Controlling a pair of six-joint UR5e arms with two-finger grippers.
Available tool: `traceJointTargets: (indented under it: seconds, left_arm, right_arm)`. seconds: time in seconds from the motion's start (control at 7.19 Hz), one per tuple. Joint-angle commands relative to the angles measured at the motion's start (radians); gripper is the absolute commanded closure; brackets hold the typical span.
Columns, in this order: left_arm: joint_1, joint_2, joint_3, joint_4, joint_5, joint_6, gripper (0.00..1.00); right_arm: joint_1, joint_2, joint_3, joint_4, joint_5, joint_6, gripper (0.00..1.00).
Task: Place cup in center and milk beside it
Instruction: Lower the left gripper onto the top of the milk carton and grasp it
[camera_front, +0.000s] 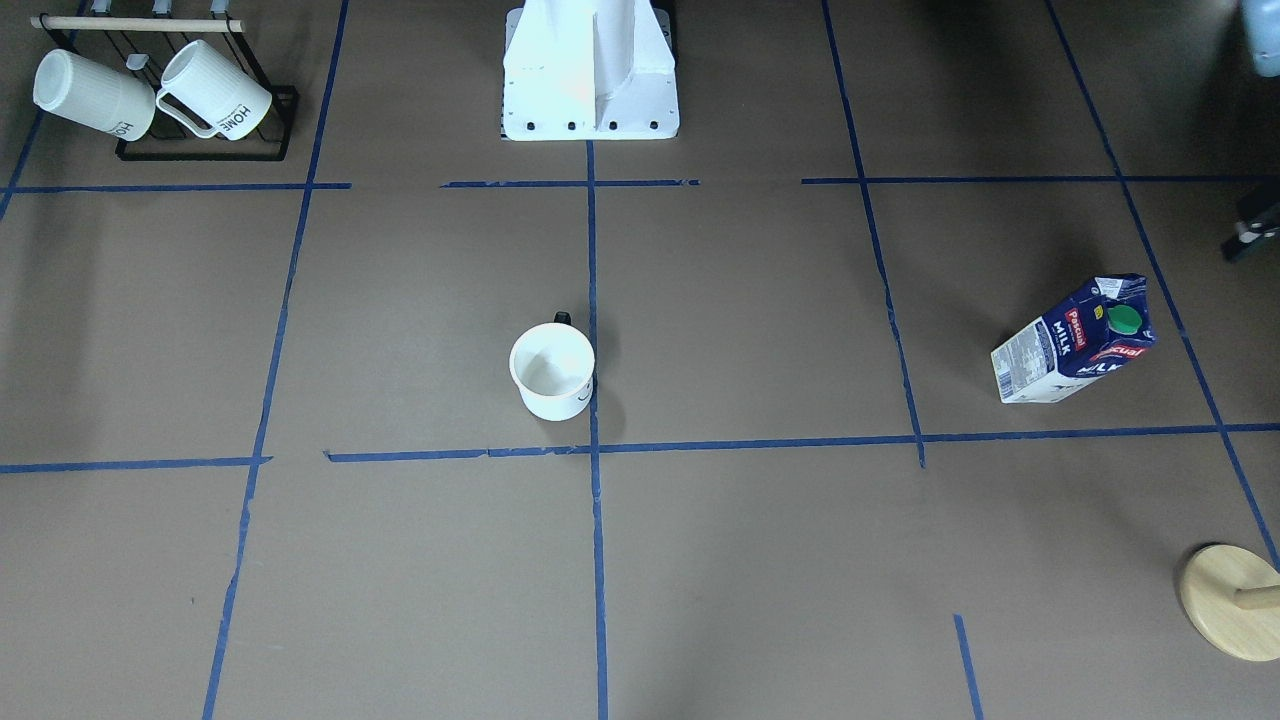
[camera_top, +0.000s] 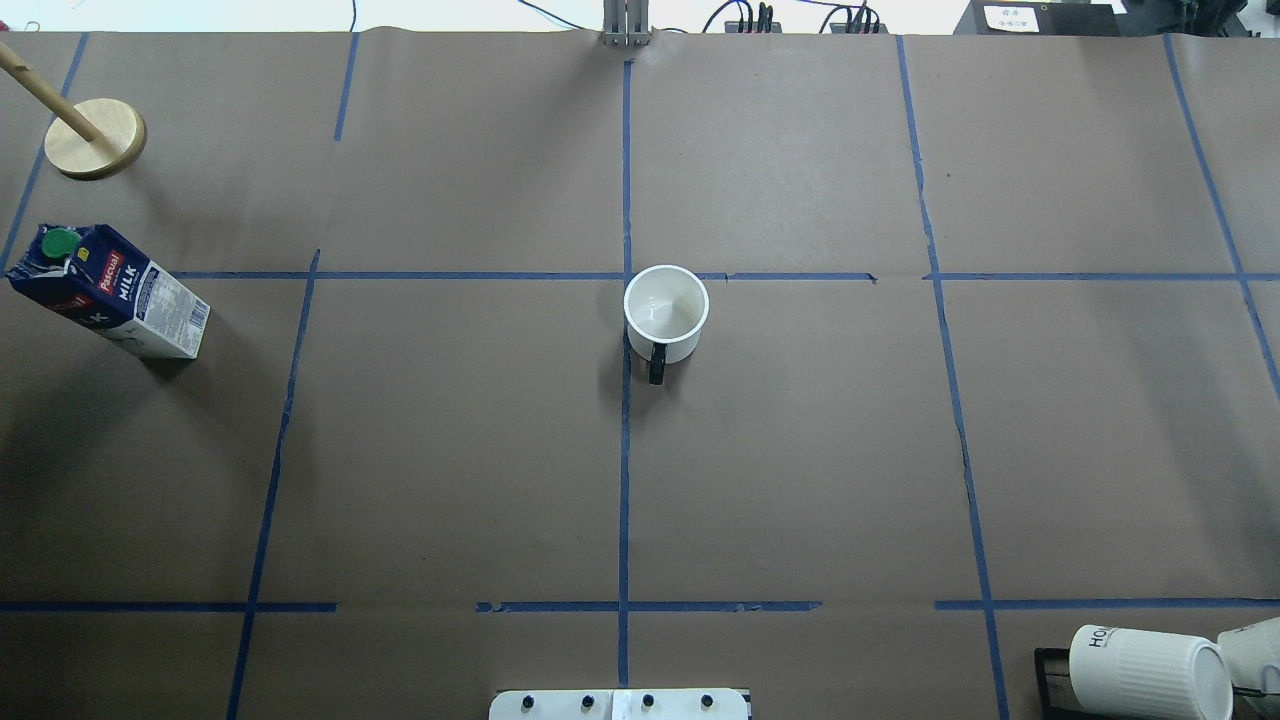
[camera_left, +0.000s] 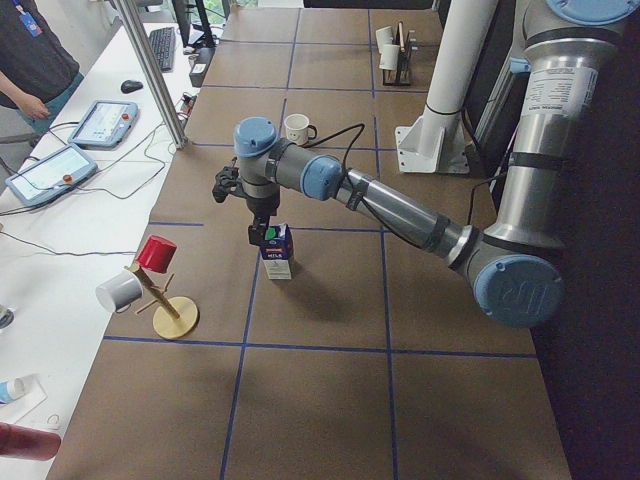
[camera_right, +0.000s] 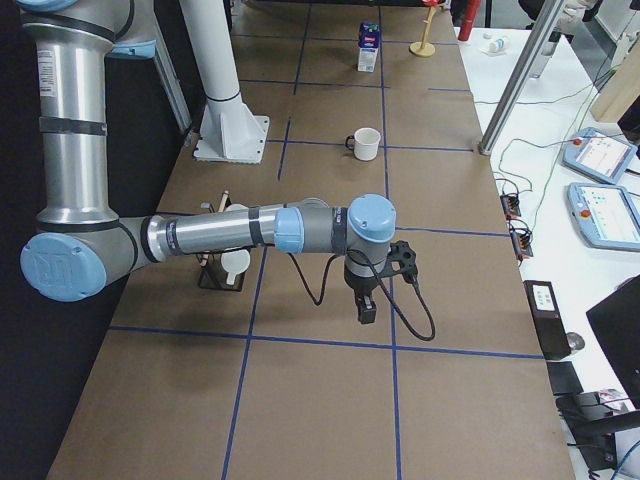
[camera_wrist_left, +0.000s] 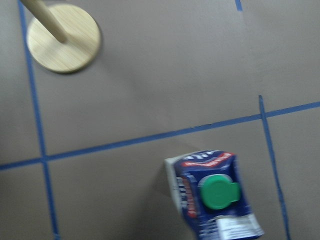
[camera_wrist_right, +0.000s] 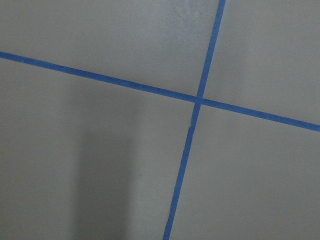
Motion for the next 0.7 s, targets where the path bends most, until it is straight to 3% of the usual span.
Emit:
traceJointTargets:
  seconds: [0.0, 0.56]
  left_arm:
    - [0.101, -0.01, -0.022, 0.0, 0.048, -0.14, 0.0]
    - [0.126, -0.046, 0.075, -0.003, 0.046, -0.137, 0.0]
  right_arm:
    - [0.0, -0.004, -0.002, 0.008, 0.0, -0.004, 0.0]
    - [0.0, -0.007, -0.006, 0.008, 0.0, -0.007, 0.0]
